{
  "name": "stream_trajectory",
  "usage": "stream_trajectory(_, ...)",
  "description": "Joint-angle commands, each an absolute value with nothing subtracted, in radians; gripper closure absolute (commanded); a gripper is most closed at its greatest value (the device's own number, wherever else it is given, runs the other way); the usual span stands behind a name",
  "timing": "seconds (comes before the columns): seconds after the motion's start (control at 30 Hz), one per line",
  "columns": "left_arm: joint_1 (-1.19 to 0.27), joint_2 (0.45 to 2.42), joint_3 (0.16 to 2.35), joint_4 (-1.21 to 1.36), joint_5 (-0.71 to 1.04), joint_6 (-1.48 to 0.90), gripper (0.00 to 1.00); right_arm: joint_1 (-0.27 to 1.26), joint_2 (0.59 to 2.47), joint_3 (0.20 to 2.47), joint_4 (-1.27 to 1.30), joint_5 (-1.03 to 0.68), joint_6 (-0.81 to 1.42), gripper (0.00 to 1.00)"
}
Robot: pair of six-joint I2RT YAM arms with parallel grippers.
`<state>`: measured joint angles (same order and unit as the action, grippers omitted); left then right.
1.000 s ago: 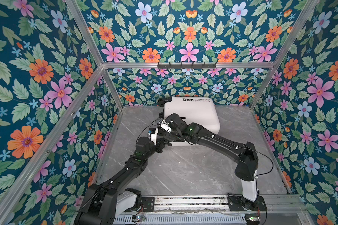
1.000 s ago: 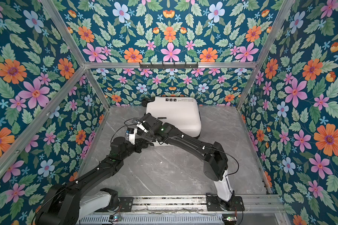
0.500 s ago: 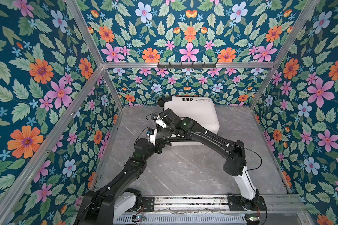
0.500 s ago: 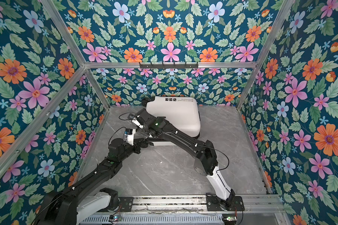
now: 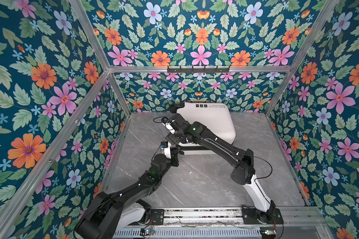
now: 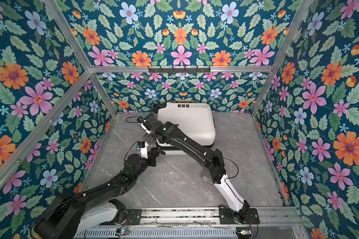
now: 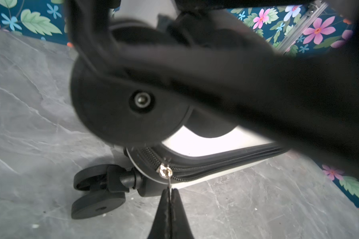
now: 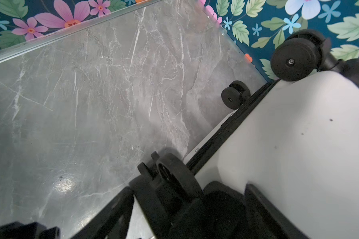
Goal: Pack the luggage
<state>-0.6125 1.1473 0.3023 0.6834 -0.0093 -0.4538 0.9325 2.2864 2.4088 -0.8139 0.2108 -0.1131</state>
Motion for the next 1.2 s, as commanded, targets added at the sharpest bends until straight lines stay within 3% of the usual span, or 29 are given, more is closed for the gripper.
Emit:
stream_trajectory(0.0, -0.656, 1.187, 0.304, 0.939, 0.009, -0.409, 1.00, 0.932, 2.297, 2.401, -0.807, 0.236, -0.012, 0.16)
stream_trajectory(0.37, -0.591, 1.078, 0.270, 0.837, 0.001, -0.397, 1.00, 0.893, 2.044, 2.237, -0.734, 0.186, 0.000, 0.15)
stream_trajectory(0.63, -0.485, 1.060, 0.279, 0.794, 0.060, -0.388, 1.00, 0.892, 1.945, 2.146, -0.833, 0.103, -0.157, 0.06)
stream_trajectory(0.8, -0.386, 1.062, 0.295, 0.772, 0.118, -0.386, 1.00, 0.896, 1.966, 2.130, -0.840, 0.063, -0.189, 0.01)
stream_trajectory(0.87, -0.358, 1.078, 0.301, 0.766, 0.144, -0.381, 1.00, 0.903, 1.994, 2.144, -0.837, 0.067, -0.209, 0.05)
stream_trajectory(1.0, -0.324, 1.113, 0.304, 0.781, 0.169, -0.377, 1.00, 0.928, 2.116, 2.295, -0.910, 0.107, -0.245, 0.08)
stream_trajectory(1.07, -0.314, 1.121, 0.304, 0.793, 0.169, -0.379, 1.00, 0.942, 2.190, 2.395, -0.950, 0.157, -0.256, 0.01)
stream_trajectory(1.17, -0.296, 1.129, 0.309, 0.806, 0.171, -0.389, 1.00, 0.950, 2.242, 2.443, -0.931, 0.207, -0.265, 0.01)
